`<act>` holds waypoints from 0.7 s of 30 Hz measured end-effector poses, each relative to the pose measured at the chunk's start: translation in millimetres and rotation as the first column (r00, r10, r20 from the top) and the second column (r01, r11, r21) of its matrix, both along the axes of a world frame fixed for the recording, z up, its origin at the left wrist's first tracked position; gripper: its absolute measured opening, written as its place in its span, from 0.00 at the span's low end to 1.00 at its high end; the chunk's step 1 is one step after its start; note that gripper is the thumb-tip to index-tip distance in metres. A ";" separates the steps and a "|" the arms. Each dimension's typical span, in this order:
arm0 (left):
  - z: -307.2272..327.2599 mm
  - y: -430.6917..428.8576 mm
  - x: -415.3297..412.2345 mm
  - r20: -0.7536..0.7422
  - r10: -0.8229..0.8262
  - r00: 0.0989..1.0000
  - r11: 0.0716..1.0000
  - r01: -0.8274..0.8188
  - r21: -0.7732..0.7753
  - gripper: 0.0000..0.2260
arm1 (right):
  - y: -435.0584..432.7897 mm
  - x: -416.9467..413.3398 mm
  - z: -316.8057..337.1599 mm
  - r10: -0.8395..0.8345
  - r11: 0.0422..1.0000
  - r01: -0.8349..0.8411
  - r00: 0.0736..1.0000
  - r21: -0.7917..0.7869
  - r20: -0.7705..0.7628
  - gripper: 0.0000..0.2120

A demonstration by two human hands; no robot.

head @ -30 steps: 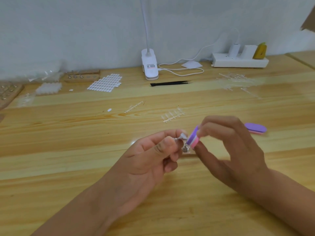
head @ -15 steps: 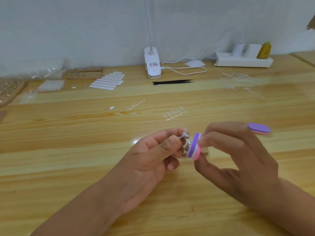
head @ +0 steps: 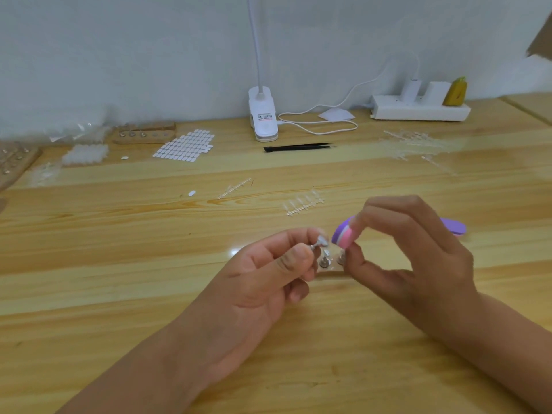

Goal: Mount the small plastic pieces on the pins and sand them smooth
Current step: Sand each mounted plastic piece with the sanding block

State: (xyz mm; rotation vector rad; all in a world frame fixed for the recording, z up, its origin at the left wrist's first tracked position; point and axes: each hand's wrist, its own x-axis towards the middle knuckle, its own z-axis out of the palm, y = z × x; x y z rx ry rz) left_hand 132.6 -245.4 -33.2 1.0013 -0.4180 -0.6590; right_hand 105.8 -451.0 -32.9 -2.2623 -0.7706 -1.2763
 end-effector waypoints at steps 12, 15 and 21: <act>-0.6 -3.1 -2.5 0.012 -0.018 1.000 1.000 0.018 -0.003 0.15 | 9.1 -9.7 -1.9 0.072 0.997 -0.070 0.996 -0.034 0.057 0.09; 0.9 -2.1 -2.7 0.003 -0.033 0.999 0.999 0.033 -0.011 0.15 | -1.7 0.1 -2.2 -0.006 1.000 0.006 1.000 -0.014 0.012 0.07; 0.0 -5.6 -7.6 -0.020 0.007 1.000 1.000 -0.006 0.029 0.19 | 3.4 -3.9 -6.1 0.046 0.998 -0.048 0.998 0.037 0.053 0.10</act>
